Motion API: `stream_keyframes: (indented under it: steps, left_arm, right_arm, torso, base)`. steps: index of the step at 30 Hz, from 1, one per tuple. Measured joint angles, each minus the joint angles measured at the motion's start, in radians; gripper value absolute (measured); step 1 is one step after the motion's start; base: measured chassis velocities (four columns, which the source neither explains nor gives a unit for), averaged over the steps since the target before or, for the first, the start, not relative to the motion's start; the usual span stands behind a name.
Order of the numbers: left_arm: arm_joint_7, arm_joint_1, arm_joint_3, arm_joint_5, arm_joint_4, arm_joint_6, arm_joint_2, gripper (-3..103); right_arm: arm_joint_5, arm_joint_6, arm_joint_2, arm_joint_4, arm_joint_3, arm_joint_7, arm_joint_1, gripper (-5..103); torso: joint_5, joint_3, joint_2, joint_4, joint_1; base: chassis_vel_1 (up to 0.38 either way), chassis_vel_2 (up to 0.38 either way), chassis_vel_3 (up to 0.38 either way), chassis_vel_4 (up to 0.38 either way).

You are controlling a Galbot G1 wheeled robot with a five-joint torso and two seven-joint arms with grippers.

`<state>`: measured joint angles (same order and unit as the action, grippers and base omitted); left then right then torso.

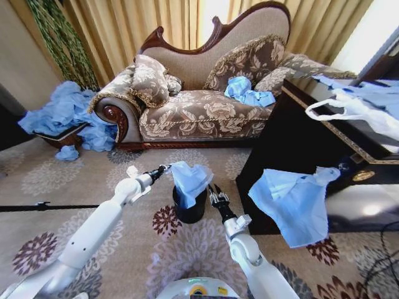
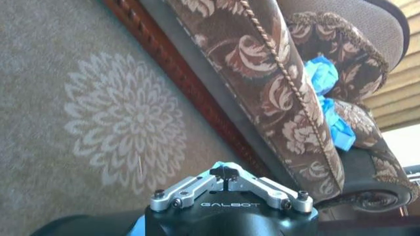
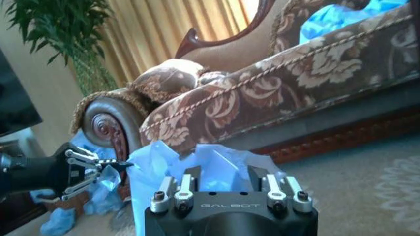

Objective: Place a garbage bag over the trash bin.

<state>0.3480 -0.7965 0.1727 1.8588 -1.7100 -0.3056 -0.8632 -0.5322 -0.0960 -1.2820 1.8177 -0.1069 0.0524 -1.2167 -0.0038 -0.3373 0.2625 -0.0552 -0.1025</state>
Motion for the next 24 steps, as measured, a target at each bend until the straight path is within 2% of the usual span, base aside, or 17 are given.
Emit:
stream_keyframes:
  steps: [3,4,7,12,14,20,21,22,24]
  left_arm:
    - [0.005,-0.026,0.011,0.017,-0.036,-0.003,0.018,0]
    - [0.005,-0.026,0.011,0.017,-0.036,-0.003,0.018,0]
    - [0.006,-0.059,0.030,0.027,-0.079,-0.005,0.040,0]
    - [0.008,-0.065,0.036,0.034,-0.089,-0.005,0.048,0]
    - [0.009,-0.066,0.038,0.040,-0.094,-0.005,0.055,0]
    - [0.012,-0.066,0.041,0.049,-0.100,-0.005,0.059,0]
    - [0.013,-0.068,0.045,0.050,-0.103,-0.005,0.059,0]
    - [0.013,-0.068,0.045,0.050,-0.103,-0.005,0.059,0]
    - [0.017,-0.082,0.055,0.054,-0.116,-0.005,0.057,0]
  right_arm:
    - [-0.025,0.030,-0.014,-0.027,0.034,0.009,0.050,61]
    - [-0.025,0.030,-0.014,-0.027,0.034,0.009,0.050,61]
    - [-0.130,0.123,-0.035,-0.061,0.085,0.046,0.135,79]
    - [-0.176,0.149,-0.049,-0.100,0.110,0.073,0.182,90]
    - [-0.233,0.170,-0.062,-0.138,0.114,0.078,0.218,98]
    - [-0.264,0.178,-0.084,-0.206,0.114,0.083,0.287,100]
    - [-0.251,0.179,-0.097,-0.219,0.117,0.121,0.315,100]
    - [-0.251,0.179,-0.097,-0.219,0.117,0.121,0.315,100]
    - [-0.226,0.190,-0.113,-0.234,0.132,0.194,0.357,100]
  torso:
    - [0.0005,0.000,0.000,-0.0002,0.000]
    - [0.0005,0.000,0.000,-0.0002,0.000]
    - [0.0003,0.000,0.000,0.0006,0.000]
    - [0.0003,0.000,0.000,-0.0001,0.000]
    - [0.0003,0.000,0.000,-0.0001,0.000]
    - [0.0002,0.000,0.000,-0.0003,0.000]
    - [0.0003,0.000,0.000,-0.0002,0.000]
    - [0.0003,0.000,0.000,-0.0002,0.000]
    - [0.0002,0.000,0.000,-0.0001,0.000]
  base:
    - [0.000,0.000,0.000,0.000]
    - [0.000,0.000,0.000,0.000]
    - [0.000,0.000,0.000,0.000]
    - [0.000,0.000,0.000,0.000]
    - [0.000,0.000,0.000,0.000]
    - [0.000,0.000,0.000,0.000]
    - [0.000,0.000,0.000,0.000]
    - [0.000,0.000,0.000,0.000]
    - [0.000,0.000,0.000,0.000]
